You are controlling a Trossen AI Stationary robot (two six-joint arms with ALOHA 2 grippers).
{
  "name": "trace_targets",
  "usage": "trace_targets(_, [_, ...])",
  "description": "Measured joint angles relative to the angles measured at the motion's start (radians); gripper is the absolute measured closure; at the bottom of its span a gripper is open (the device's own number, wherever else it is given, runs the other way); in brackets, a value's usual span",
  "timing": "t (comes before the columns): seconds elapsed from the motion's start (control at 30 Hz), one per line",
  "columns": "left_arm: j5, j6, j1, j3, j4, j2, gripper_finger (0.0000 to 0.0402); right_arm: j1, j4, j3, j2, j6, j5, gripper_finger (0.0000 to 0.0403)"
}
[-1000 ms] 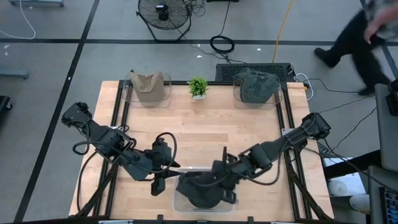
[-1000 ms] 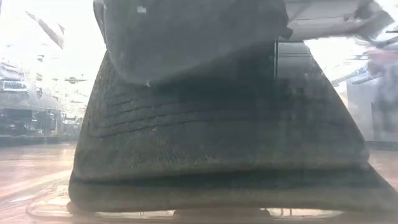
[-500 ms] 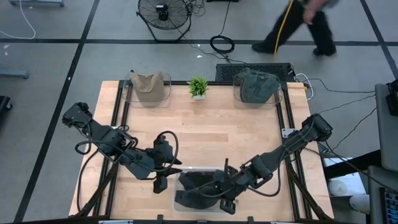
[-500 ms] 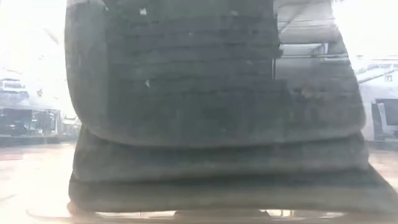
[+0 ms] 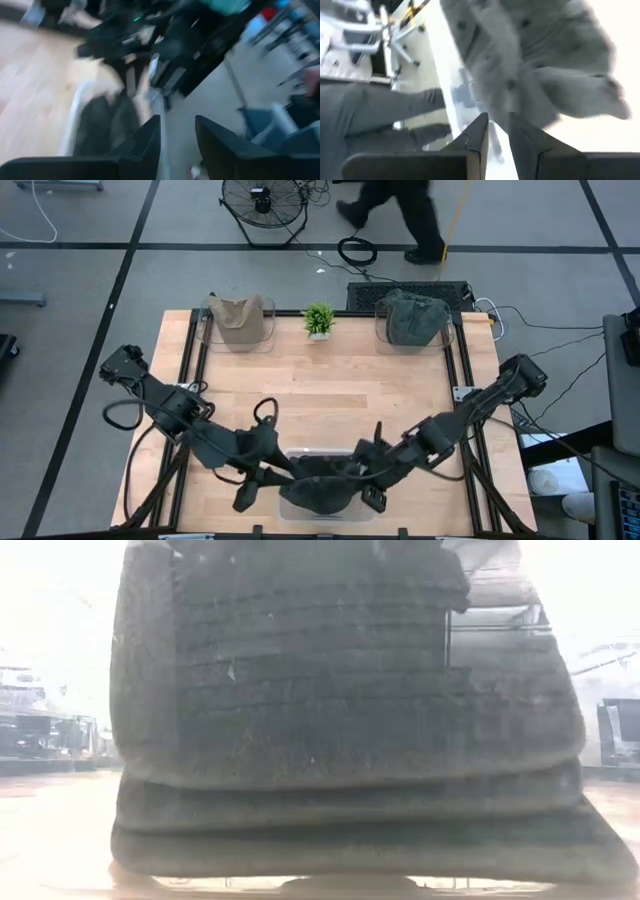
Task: Pick & Place hat
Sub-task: Put the black cap into the white transparent bin
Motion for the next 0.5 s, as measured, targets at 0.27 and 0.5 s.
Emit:
trace_targets(0.27, [-0.010, 0.119, -0.015, 0.002, 0.018, 0.000, 0.0270, 0.000, -0.032, 0.001, -0.130, 0.002, 0.182, 0.0358])
trace_targets(0.5, [-0.013, 0.095, -0.004, 0.001, -0.110, 0.042, 0.0270, -0.002, 0.130, 0.001, -0.042, -0.095, 0.196, 0.0382])
